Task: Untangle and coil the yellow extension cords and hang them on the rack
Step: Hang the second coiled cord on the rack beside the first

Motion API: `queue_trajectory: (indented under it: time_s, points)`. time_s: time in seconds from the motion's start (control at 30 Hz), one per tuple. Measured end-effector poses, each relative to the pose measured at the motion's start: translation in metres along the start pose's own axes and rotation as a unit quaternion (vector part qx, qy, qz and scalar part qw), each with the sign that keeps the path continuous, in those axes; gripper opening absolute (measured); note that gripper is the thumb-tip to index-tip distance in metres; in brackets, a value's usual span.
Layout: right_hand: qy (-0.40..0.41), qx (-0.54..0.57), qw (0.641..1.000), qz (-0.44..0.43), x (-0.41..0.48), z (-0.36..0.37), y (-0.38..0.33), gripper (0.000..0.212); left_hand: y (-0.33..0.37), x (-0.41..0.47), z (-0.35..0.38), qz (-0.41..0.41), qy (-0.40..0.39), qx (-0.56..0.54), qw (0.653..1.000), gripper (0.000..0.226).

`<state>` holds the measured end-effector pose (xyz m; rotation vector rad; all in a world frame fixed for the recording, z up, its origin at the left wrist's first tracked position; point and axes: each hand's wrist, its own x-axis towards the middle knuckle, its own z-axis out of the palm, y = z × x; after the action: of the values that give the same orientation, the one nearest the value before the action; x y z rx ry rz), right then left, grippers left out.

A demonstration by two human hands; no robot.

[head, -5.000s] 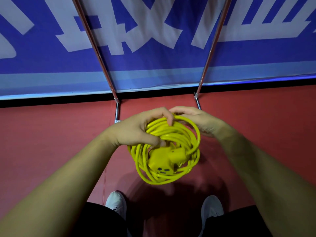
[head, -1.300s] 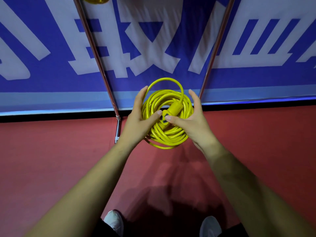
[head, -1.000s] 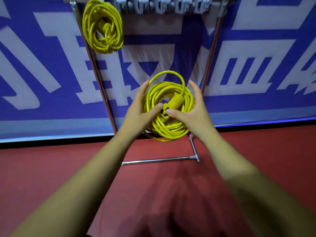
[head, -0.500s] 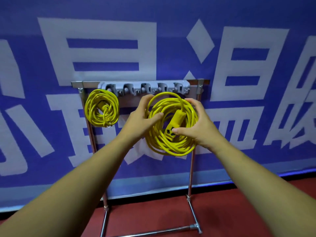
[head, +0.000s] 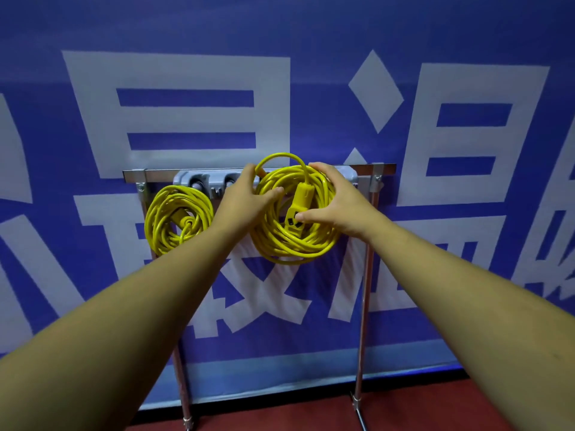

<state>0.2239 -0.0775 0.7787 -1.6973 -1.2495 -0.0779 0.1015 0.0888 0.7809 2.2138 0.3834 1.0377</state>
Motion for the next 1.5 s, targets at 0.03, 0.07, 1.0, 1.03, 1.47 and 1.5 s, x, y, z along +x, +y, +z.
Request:
queue_trajectory:
  time_s: [0.03,0.07,1.0,1.03,1.47,1.5]
  points:
    - [0.0,-0.005,1.0,0.001,0.007,0.003,0.002,0.099,-0.003,0.005,0.0,-0.003,0.004,0.011,1.0,0.04]
    - [0.0,-0.013,1.0,0.003,0.014,0.005,0.007,0.101,-0.008,0.01,0.002,-0.006,0.008,0.019,1.0,0.04]
    - [-0.003,-0.075,0.995,0.073,0.065,0.011,0.05,0.095,-0.037,0.074,0.036,-0.01,-0.036,0.157,0.987,0.04]
    - [-0.005,-0.082,0.994,0.073,0.064,0.012,0.051,0.095,-0.041,0.073,0.038,-0.008,-0.035,0.161,0.986,0.038]
    - [0.004,-0.163,0.985,0.049,0.054,0.037,0.062,0.087,-0.043,0.069,0.047,0.002,0.0,0.231,0.973,0.022]
    - [0.004,-0.171,0.984,0.053,0.054,0.039,0.061,0.09,-0.043,0.068,0.046,0.001,0.0,0.234,0.972,0.022]
